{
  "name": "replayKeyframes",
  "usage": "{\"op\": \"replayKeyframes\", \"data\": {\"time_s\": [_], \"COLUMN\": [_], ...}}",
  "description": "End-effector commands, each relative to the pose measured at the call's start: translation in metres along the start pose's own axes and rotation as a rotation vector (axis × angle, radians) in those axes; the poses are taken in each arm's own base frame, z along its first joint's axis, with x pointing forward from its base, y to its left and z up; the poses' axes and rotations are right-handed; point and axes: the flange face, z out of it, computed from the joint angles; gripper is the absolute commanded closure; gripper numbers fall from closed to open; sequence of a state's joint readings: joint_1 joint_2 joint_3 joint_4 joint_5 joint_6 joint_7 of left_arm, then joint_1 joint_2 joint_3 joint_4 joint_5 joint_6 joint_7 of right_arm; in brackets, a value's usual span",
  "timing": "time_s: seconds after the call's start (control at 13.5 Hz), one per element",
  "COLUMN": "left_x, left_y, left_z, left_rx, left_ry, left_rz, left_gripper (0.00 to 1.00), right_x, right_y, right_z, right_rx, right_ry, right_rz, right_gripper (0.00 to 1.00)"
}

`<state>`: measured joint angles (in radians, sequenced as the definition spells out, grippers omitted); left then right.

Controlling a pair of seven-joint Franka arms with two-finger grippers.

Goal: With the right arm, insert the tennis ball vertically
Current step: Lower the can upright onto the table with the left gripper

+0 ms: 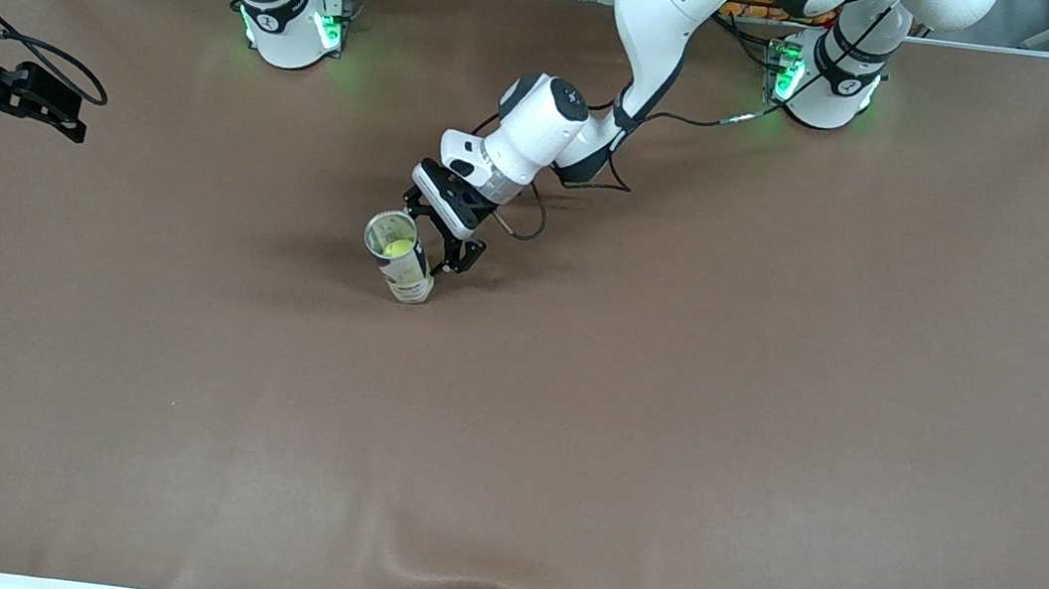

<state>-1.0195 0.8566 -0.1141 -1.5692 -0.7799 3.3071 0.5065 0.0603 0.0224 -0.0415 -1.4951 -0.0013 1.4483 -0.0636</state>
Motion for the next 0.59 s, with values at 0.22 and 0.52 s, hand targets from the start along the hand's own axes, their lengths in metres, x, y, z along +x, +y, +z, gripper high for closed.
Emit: {"op": "replayKeyframes", "data": {"time_s": [0.22, 0.52], "left_x": [0.004, 0.011], "left_y": [-0.001, -0.007], "left_z": [-0.026, -0.035], "left_rx": [-0.015, -0.026], "left_ry": [-0.047, -0.072], "left_rz": [-0.012, -0.019], "left_gripper": [0.0, 0.0], "right_x": [-0.003, 0.002], "right_y": [-0.002, -0.001], "right_z": [-0.004, -0.006], "right_rx": [-0.02, -0.024], "right_ry": [0.04, 0.076], "right_rz": [0.001, 0.003], "right_gripper": [0.0, 0.0]}}
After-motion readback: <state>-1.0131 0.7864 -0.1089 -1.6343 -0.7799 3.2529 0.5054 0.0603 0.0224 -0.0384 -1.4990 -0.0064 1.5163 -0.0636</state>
